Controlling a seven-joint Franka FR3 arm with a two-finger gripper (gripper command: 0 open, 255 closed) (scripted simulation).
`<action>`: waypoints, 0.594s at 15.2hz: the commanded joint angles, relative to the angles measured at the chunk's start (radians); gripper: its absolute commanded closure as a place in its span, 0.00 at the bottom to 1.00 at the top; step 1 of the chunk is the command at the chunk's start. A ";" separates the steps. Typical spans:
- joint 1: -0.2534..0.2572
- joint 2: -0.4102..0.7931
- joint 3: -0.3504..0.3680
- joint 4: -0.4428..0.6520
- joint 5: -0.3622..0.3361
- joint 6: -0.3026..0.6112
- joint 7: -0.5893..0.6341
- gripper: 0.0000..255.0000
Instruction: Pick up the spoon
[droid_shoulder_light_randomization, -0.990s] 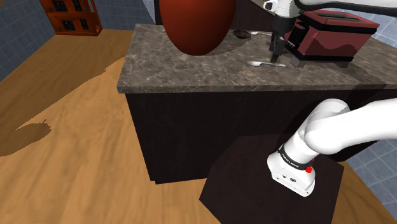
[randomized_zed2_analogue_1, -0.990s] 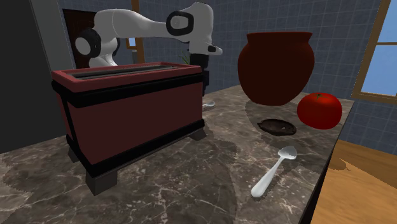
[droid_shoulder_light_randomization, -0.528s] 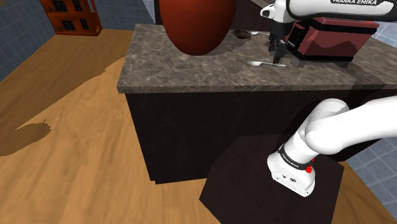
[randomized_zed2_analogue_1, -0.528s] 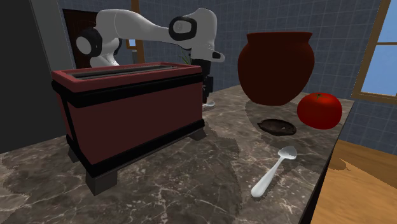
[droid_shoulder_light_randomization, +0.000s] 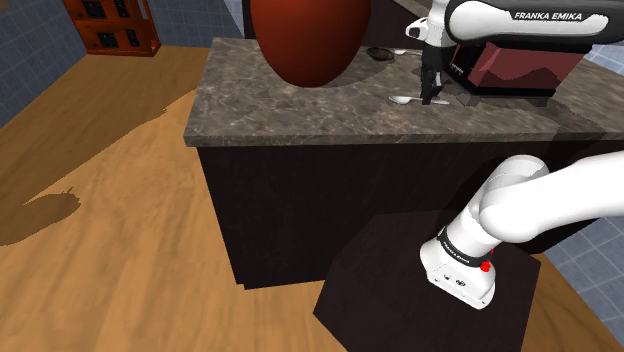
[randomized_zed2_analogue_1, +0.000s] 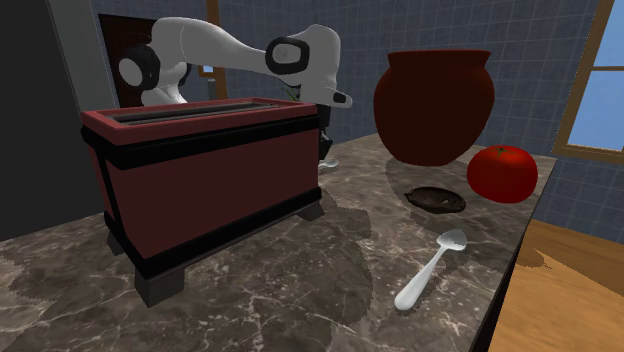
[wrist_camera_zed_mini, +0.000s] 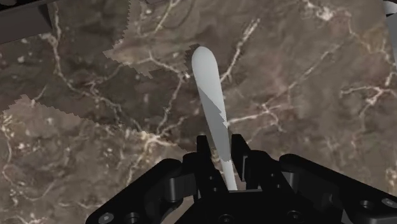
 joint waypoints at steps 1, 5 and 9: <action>0.000 0.000 0.000 0.000 0.000 0.001 0.000 1.00; 0.000 0.000 0.000 0.000 0.000 0.001 0.000 1.00; 0.001 0.000 0.005 0.026 0.005 -0.026 -0.006 1.00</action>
